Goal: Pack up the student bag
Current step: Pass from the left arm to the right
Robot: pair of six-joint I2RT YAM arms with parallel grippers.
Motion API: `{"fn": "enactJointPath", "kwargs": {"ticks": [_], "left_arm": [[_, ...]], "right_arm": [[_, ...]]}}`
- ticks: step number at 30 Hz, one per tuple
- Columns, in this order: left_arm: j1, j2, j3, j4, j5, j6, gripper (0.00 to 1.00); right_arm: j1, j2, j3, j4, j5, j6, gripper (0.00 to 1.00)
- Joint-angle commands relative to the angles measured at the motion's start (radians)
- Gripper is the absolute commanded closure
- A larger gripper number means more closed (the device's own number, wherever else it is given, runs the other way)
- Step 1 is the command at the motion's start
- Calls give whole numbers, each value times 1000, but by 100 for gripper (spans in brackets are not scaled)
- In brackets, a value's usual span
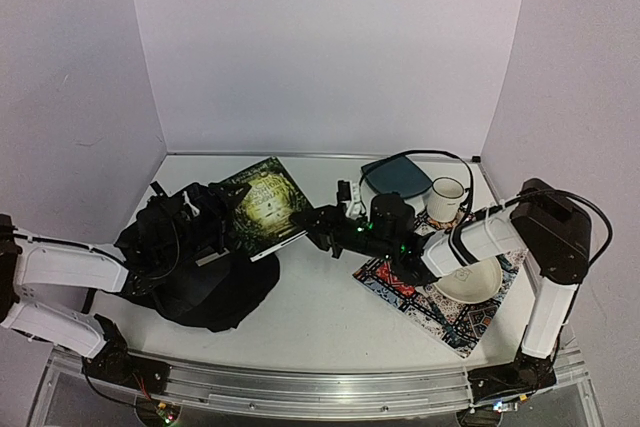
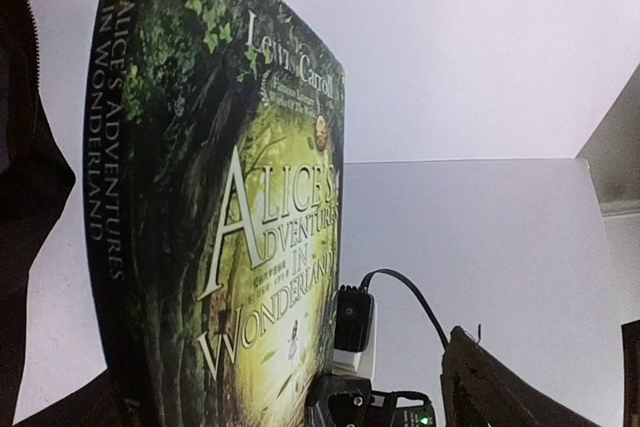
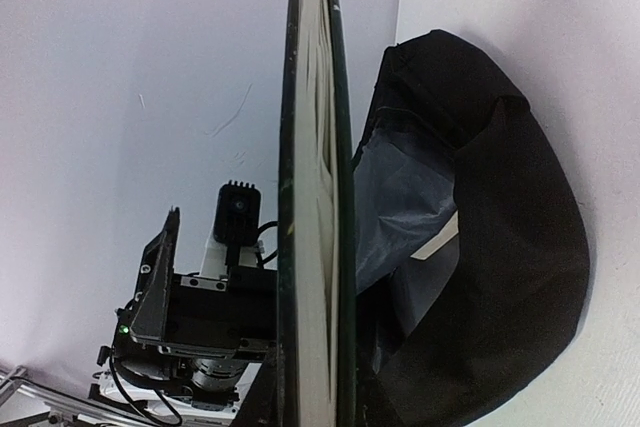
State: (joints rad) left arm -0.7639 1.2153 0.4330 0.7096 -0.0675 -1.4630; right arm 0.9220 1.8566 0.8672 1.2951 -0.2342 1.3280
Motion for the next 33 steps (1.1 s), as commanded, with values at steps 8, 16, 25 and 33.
{"fn": "enactJointPath", "kwargs": {"ticks": [8,16,25,33], "left_arm": [[27,-253,32,-308,-54,440,2],[32,-245,339,-921,-212,858,1],[32,-33,553,-1291,-336,1175,1],[32,85,583,-1404,-433,1340,1]], "right_arm": [[-86,-169,-136,360,33,-32,100],[-114,-253,-172,227,-13,-56,100],[-146,-338,-220,126,-44,-88,100],[-156,-423,-221,-22,-45,-170,100]]}}
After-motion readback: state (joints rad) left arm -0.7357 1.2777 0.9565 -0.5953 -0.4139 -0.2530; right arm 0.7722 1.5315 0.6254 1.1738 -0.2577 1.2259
